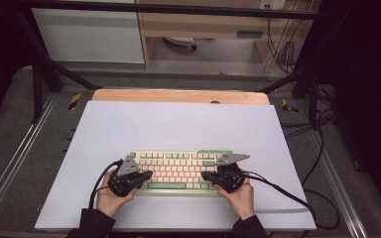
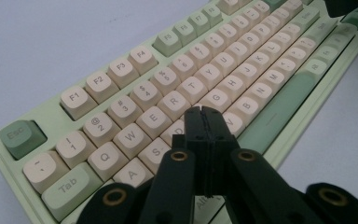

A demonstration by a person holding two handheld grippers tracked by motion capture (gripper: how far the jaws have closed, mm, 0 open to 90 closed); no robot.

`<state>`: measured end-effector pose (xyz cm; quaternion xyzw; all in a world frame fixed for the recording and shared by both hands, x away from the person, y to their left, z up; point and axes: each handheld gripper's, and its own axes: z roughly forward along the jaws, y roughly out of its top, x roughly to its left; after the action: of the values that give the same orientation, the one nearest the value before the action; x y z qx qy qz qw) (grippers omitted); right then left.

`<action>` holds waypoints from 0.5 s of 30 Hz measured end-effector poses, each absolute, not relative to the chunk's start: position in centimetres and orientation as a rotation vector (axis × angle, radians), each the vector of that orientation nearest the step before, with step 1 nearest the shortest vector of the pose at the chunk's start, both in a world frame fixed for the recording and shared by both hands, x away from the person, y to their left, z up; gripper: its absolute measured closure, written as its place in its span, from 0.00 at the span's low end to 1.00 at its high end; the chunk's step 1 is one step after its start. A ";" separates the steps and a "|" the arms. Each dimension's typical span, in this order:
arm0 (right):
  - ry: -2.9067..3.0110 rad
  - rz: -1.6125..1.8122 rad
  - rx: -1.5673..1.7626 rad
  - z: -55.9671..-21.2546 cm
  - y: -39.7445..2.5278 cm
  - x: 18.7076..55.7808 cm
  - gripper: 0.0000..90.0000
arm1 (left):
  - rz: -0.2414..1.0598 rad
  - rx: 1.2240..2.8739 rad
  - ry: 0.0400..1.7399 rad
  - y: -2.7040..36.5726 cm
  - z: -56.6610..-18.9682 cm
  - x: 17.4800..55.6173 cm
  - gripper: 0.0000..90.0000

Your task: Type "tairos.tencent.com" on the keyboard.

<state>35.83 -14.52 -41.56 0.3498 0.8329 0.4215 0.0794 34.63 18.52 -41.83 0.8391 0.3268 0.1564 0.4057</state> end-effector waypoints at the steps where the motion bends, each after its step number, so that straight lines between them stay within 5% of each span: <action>1: 2.492 1.261 1.046 -41.6 -14.5 35.8 1.00 | 0.396 2.116 0.827 18.5 -41.8 34.7 1.00; 15: 2.496 1.257 1.044 -41.6 -14.5 35.8 1.00 | 0.413 2.115 0.845 18.3 -41.3 35.4 1.00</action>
<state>35.85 -14.51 -41.57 0.3489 0.8341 0.4199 0.0790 35.39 18.25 -41.33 0.8368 0.3344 0.1635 0.4015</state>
